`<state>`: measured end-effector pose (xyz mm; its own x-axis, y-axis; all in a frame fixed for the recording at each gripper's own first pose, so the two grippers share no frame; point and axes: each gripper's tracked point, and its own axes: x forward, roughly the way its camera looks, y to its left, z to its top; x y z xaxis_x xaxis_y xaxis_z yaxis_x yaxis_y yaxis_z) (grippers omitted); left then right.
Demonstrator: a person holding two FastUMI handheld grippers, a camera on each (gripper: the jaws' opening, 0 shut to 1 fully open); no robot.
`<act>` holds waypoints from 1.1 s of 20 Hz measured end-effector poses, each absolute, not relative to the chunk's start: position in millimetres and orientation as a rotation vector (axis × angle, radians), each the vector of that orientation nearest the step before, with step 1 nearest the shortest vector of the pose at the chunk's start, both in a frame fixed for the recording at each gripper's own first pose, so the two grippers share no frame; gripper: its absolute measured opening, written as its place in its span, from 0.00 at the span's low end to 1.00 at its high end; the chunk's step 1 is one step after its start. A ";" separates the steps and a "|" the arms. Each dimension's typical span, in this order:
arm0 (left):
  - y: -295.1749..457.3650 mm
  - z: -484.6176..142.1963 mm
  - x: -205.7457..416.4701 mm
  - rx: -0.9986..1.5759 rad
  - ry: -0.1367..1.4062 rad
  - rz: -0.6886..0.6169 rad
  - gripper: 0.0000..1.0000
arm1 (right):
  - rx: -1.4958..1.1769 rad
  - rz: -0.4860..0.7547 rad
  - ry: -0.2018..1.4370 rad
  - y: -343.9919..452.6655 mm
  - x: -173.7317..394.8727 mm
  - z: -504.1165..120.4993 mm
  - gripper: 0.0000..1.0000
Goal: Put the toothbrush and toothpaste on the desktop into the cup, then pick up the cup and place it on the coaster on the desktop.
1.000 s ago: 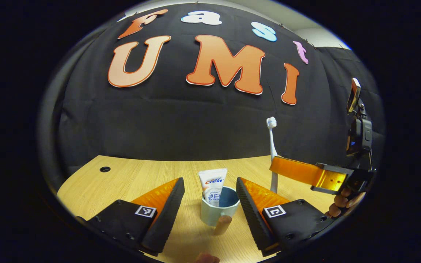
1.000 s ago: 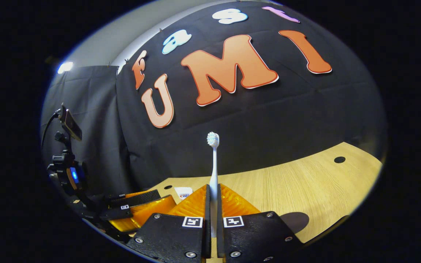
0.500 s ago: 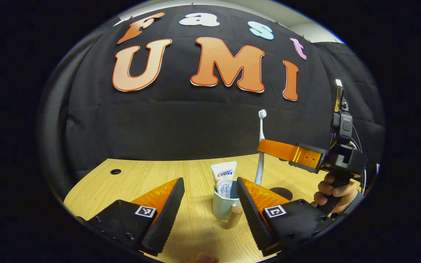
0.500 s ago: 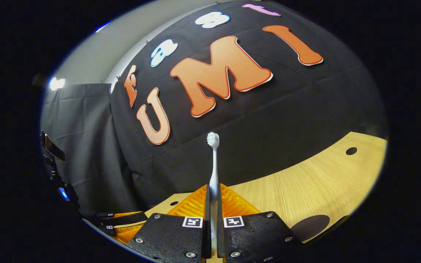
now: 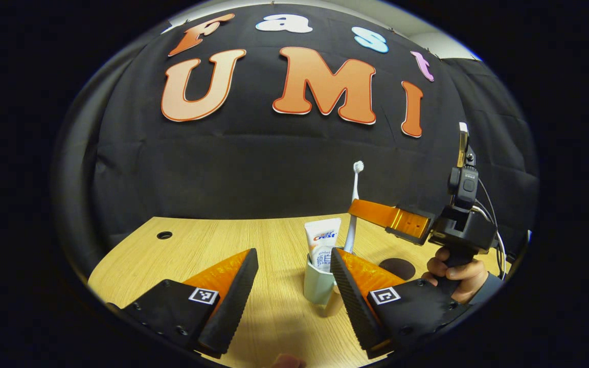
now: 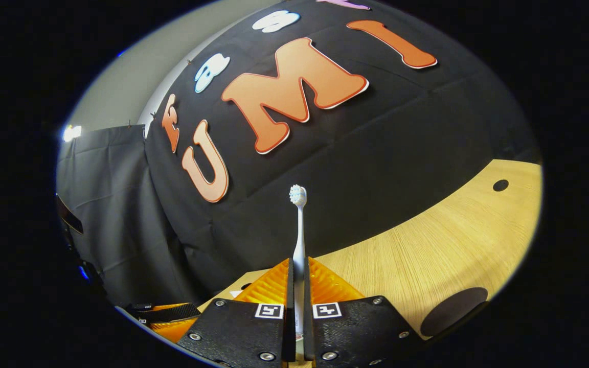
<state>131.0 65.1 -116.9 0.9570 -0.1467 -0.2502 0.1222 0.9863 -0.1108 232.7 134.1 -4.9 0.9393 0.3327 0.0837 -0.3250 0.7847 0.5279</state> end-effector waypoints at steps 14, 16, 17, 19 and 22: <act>34.0 -109.3 142.7 -0.086 0.412 -0.208 0.92 | 0.450 0.366 0.021 106.1 186.3 5.8 0.37; 27.7 -106.3 145.2 -0.080 0.439 -0.228 0.92 | 0.429 0.351 0.014 88.1 172.2 7.3 0.51; 24.8 -104.0 145.4 -0.080 0.454 -0.237 0.92 | 0.409 0.341 0.006 79.9 168.2 8.6 0.58; 20.5 -103.1 150.8 -0.082 0.496 -0.246 0.92 | 0.361 0.321 -0.014 61.6 155.4 12.3 0.64; 17.1 -107.4 150.7 -0.095 0.577 -0.256 0.93 | 0.289 0.285 -0.030 33.5 135.6 12.4 0.75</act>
